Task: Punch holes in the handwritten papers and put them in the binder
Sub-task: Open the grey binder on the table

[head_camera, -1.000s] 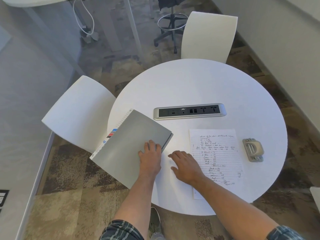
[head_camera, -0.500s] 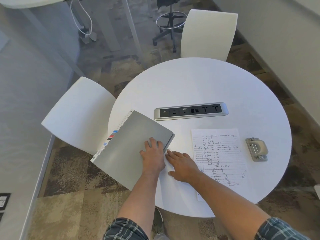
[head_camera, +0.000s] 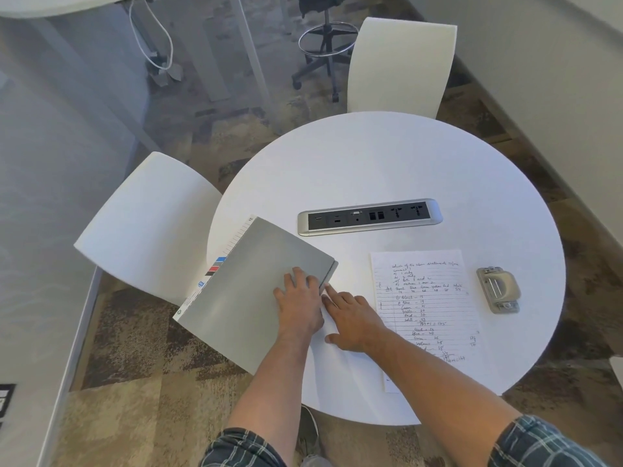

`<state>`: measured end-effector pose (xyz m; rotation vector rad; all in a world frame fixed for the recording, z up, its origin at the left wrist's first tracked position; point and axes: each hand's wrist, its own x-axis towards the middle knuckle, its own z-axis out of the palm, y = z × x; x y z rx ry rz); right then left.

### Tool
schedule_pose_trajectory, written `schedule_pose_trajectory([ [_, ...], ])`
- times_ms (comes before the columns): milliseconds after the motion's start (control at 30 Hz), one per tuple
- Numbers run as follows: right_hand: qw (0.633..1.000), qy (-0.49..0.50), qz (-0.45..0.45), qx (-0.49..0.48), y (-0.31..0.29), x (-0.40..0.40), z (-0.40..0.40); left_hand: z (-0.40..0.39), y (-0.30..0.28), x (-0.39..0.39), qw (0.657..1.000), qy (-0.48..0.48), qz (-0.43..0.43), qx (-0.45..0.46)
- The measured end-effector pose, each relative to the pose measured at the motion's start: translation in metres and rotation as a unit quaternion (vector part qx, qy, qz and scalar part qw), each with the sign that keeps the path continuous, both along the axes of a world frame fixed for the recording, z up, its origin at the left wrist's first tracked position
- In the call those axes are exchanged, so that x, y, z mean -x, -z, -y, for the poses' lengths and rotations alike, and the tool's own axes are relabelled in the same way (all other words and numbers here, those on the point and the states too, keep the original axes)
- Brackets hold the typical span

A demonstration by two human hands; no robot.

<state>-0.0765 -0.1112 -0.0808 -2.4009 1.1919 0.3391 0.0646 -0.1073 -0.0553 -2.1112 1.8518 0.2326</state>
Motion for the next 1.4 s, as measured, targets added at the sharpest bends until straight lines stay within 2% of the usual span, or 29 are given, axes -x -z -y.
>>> schedule_pose_trajectory([
  [167,0.990,0.115,0.055,-0.063,-0.002,-0.010,0.003,0.006,-0.005,-0.019,0.997,-0.060,-0.031,0.049],
  [267,0.967,0.201,0.096,-0.122,-0.007,-0.021,0.005,0.012,-0.007,-0.035,0.988,-0.134,-0.067,0.031],
  [367,0.937,0.276,0.134,-0.166,-0.014,-0.031,0.007,0.015,-0.006,-0.043,0.976,-0.181,-0.117,0.011],
  [500,0.885,0.370,0.196,-0.202,-0.021,-0.042,0.009,0.014,-0.005,-0.042,0.973,-0.186,-0.138,0.000],
  [733,0.789,0.471,0.297,-0.258,-0.029,-0.052,0.007,0.026,-0.020,-0.069,0.968,-0.230,-0.079,0.061],
  [767,0.791,0.473,0.294,-0.253,-0.029,-0.052,0.007,0.028,-0.024,-0.078,0.964,-0.249,-0.072,0.062],
  [867,0.827,0.442,0.252,-0.239,-0.031,-0.054,0.005,0.027,-0.030,-0.112,0.951,-0.301,-0.061,0.034],
  [1000,0.863,0.407,0.192,-0.231,-0.022,-0.061,0.003,0.020,-0.023,-0.138,0.937,-0.332,-0.111,0.004],
  [1200,0.882,0.387,0.155,-0.220,-0.016,-0.064,0.005,0.016,-0.021,-0.152,0.942,-0.322,-0.098,0.003],
  [1400,0.861,0.416,0.185,-0.225,-0.017,-0.058,0.003,0.009,-0.023,-0.145,0.937,-0.323,-0.135,0.003],
])
